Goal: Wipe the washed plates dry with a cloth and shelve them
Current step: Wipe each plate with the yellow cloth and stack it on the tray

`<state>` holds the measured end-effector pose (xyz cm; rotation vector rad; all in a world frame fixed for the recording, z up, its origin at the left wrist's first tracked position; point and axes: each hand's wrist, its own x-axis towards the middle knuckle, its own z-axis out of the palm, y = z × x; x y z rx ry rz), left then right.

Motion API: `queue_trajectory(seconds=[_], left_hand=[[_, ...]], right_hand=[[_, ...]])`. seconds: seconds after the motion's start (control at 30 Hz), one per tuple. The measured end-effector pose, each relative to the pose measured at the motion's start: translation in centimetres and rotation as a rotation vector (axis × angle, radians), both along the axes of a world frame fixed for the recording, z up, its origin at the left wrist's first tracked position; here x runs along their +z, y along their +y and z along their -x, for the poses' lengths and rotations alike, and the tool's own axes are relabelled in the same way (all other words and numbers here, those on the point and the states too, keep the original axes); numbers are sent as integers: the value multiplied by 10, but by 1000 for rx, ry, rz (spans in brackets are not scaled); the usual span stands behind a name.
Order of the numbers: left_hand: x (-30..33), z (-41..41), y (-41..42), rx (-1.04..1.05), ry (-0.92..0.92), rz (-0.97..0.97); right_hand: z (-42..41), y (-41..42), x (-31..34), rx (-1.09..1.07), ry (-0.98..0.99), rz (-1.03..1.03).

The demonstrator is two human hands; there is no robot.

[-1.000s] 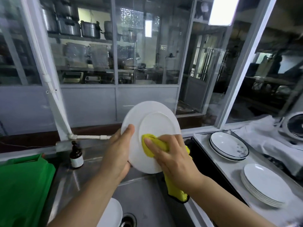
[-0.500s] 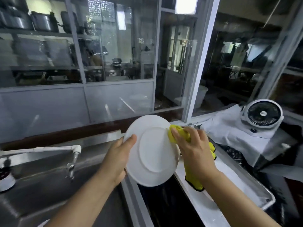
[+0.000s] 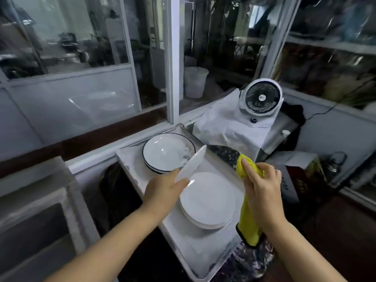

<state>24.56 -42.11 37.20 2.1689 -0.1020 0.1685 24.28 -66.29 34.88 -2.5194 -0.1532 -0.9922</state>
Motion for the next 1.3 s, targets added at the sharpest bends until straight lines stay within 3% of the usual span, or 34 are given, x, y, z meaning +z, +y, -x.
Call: queue_trajectory(seconds=[0.13, 0.2, 0.37, 0.5, 0.67, 0.9, 1.3], left_hand=[[-40, -23, -31, -181, -298, -429], [-61, -31, -43, -321, -437, -530], [-111, -39, -58, -404, -673, -805], [-132, -42, -66, -442, -634, -895], [-155, -46, -70, -461, -719, -876], [-188, -46, -80, -503, -690, -887], [-176, -39, -88, -543, -362, -885]], right_hand=[[2, -28, -22, -60, 47, -12], [2, -37, -31, -88, 68, -24], [3, -52, -46, -123, 104, -39], [3, -56, -56, -116, 121, -60], [2, -57, -64, -130, 149, -62], [0, -57, -73, -124, 176, -61], [1, -45, -73, -69, 205, -47]])
